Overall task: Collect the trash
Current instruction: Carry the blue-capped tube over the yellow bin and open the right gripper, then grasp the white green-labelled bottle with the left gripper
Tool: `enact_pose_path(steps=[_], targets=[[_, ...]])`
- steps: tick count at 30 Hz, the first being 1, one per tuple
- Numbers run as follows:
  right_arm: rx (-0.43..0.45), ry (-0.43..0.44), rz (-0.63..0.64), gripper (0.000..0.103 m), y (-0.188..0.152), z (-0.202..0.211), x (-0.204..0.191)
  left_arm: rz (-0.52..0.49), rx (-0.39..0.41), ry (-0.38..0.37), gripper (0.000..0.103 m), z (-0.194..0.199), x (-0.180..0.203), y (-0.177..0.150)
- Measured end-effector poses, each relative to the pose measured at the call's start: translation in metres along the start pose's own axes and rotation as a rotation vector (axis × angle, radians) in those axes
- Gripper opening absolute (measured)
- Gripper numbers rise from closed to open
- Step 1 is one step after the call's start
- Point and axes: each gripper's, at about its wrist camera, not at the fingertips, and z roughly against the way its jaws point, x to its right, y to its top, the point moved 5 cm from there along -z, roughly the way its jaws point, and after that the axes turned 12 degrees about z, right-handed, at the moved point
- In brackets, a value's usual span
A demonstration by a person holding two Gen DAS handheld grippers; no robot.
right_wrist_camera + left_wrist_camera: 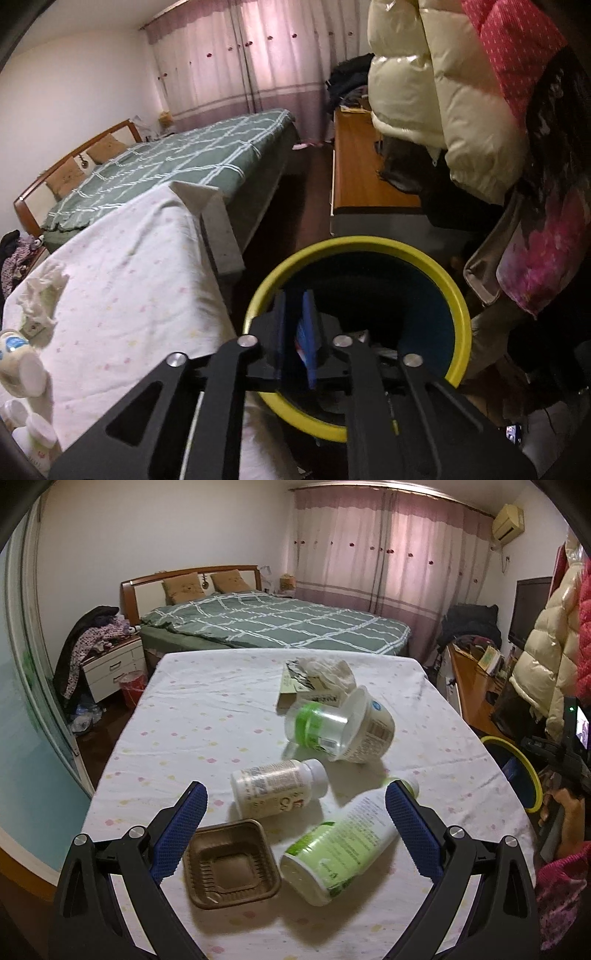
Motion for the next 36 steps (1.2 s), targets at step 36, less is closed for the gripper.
enact_pose_path(steps=[36], targets=[[0.022, 0.033, 0.000, 0.029, -0.002, -0.002, -0.004, -0.112, -0.230, -0.078, 0.089, -0.034, 0.069, -0.072]])
